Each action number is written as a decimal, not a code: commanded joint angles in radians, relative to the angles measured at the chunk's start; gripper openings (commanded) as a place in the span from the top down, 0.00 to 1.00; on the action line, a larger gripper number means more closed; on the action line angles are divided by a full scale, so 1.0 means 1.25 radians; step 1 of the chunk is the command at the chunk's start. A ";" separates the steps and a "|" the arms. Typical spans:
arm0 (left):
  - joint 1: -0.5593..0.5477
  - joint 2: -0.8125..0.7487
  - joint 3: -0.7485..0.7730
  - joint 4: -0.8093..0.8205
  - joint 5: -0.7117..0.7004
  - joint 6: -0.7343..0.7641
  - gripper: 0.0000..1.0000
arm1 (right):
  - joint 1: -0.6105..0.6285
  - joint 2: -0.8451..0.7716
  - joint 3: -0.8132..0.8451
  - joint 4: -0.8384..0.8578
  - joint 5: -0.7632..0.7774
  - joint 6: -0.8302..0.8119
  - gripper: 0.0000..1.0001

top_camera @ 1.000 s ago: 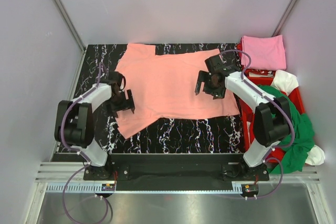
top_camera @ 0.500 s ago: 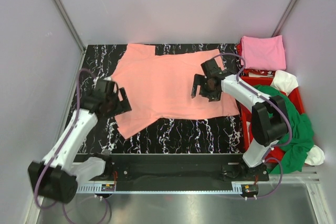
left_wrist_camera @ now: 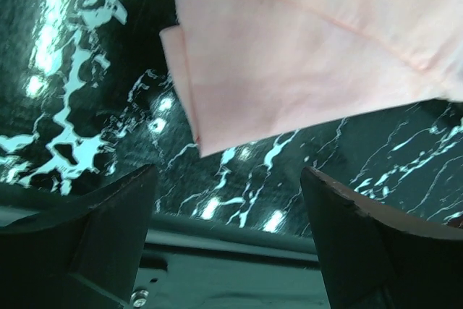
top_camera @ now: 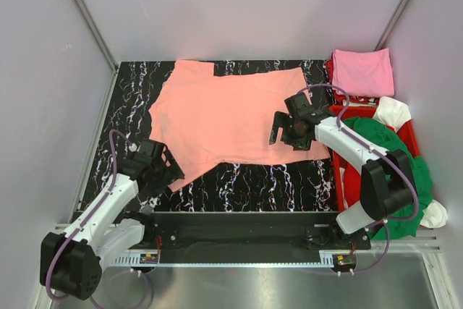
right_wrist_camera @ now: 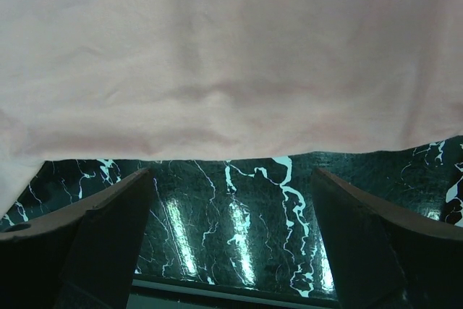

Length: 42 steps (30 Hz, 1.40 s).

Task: Fold and stack the t-shirts
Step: Flatten the tshirt out

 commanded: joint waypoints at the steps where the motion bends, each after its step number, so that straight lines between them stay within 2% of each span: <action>1: -0.006 0.008 -0.024 0.085 -0.019 -0.036 0.15 | 0.010 -0.031 -0.008 0.032 -0.005 0.012 0.04; 8: -0.005 0.068 -0.090 0.192 -0.005 -0.035 0.24 | 0.010 -0.035 -0.032 0.033 0.009 0.004 0.04; 11: -0.006 0.079 -0.098 0.213 -0.008 -0.030 0.32 | 0.010 -0.030 -0.039 0.035 0.012 0.004 0.04; 14: -0.006 0.081 -0.092 0.235 -0.011 -0.020 0.48 | 0.010 -0.026 -0.048 0.041 0.013 0.004 0.04; 18: -0.006 0.103 -0.061 0.262 0.002 0.004 0.75 | 0.009 -0.019 -0.049 0.044 0.016 0.001 0.03; 19: -0.006 0.103 -0.042 0.262 0.008 0.013 0.89 | 0.009 -0.015 -0.048 0.044 0.018 0.000 0.04; 20: -0.006 0.103 -0.029 0.256 0.008 0.018 0.97 | 0.010 -0.013 -0.048 0.043 0.019 -0.001 0.04; 21: -0.006 0.097 -0.012 0.245 0.006 0.023 1.00 | 0.009 -0.011 -0.049 0.042 0.022 -0.004 0.04; 23: -0.006 0.086 0.041 0.180 -0.021 0.042 1.00 | 0.009 -0.011 -0.051 0.037 0.029 -0.005 0.04; 25: -0.004 0.089 0.145 0.117 -0.042 0.075 1.00 | 0.009 -0.012 -0.053 0.035 0.038 -0.009 0.03; 28: 0.006 0.177 0.307 0.076 -0.059 0.127 1.00 | 0.009 -0.008 -0.044 0.027 0.050 -0.011 0.03; 30: 0.038 0.300 0.394 0.071 -0.032 0.144 1.00 | 0.009 -0.002 -0.032 0.025 0.049 -0.011 0.03; 31: 0.052 0.348 0.479 0.074 -0.016 0.160 1.00 | 0.009 0.005 -0.028 0.021 0.045 -0.012 0.03; 32: 0.065 0.450 0.523 0.076 0.006 0.167 1.00 | 0.009 0.010 -0.024 0.020 0.044 -0.012 0.03; 33: 0.089 0.508 0.569 0.075 0.019 0.176 0.97 | 0.009 0.013 -0.018 0.017 0.040 -0.010 0.03; 34: 0.097 0.570 0.686 0.058 0.041 0.204 0.88 | 0.009 0.015 -0.016 0.014 0.038 -0.010 0.04; 35: 0.103 0.693 0.746 0.036 0.069 0.218 0.80 | 0.009 0.014 -0.013 0.010 0.035 -0.009 0.04; 36: 0.108 0.751 0.815 0.008 0.081 0.230 0.56 | 0.009 0.009 -0.016 0.008 0.034 -0.006 0.04; 37: 0.108 0.804 0.870 -0.043 0.094 0.253 0.45 | 0.009 -0.004 -0.018 0.004 0.038 -0.005 0.04; 38: 0.109 0.876 0.958 -0.065 0.112 0.261 0.41 | 0.009 -0.010 -0.021 0.003 0.038 -0.004 0.04; 39: 0.107 0.892 0.977 -0.081 0.113 0.264 0.37 | 0.009 -0.018 -0.027 -0.001 0.040 -0.001 0.04; 42: 0.106 0.836 0.926 -0.031 0.089 0.261 0.28 | 0.009 -0.041 -0.044 -0.004 0.041 0.004 0.04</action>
